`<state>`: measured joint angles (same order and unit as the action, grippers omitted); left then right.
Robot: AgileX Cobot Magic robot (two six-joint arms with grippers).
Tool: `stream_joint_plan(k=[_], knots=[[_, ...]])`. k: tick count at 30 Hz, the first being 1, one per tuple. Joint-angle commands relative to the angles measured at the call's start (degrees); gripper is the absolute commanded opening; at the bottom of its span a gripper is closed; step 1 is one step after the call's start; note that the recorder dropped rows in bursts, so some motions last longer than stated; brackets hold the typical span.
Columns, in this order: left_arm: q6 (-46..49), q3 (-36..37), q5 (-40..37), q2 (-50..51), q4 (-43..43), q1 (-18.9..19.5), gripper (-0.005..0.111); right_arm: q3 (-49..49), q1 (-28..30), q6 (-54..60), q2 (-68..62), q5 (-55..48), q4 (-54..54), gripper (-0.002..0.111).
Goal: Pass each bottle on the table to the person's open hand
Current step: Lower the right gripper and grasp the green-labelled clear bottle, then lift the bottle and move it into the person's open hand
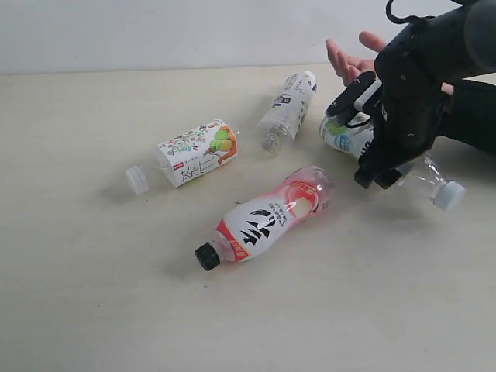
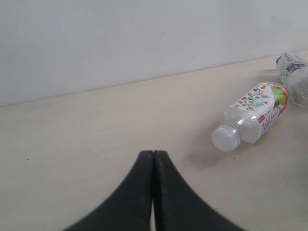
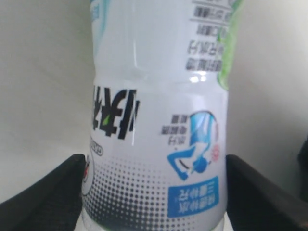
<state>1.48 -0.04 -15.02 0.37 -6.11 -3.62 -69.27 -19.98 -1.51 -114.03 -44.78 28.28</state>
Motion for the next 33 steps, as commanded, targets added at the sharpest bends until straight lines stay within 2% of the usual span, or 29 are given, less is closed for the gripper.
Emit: stream_joint_plan(k=[1, 6, 14, 26, 33], knots=[[-0.10, 0.04, 0.29, -0.37, 0.32, -0.37, 0.001, -0.35, 0.01, -0.06, 3.15, -3.07, 0.59, 0.000], [-0.10, 0.04, 0.29, -0.37, 0.32, -0.37, 0.001, -0.35, 0.01, 2.25, 6.95, -11.52, -0.23, 0.000], [-0.10, 0.04, 0.29, -0.37, 0.32, -0.37, 0.001, -0.35, 0.01, 6.41, 10.81, -25.18, -10.72, 0.000], [-0.10, 0.04, 0.29, -0.37, 0.32, -0.37, 0.001, -0.35, 0.01, 9.00, 22.46, -25.18, -25.83, 0.000], [-0.10, 0.04, 0.29, -0.37, 0.32, -0.37, 0.001, -2.63, 0.01, 5.78, 28.59, -22.99, -19.54, 0.000]])
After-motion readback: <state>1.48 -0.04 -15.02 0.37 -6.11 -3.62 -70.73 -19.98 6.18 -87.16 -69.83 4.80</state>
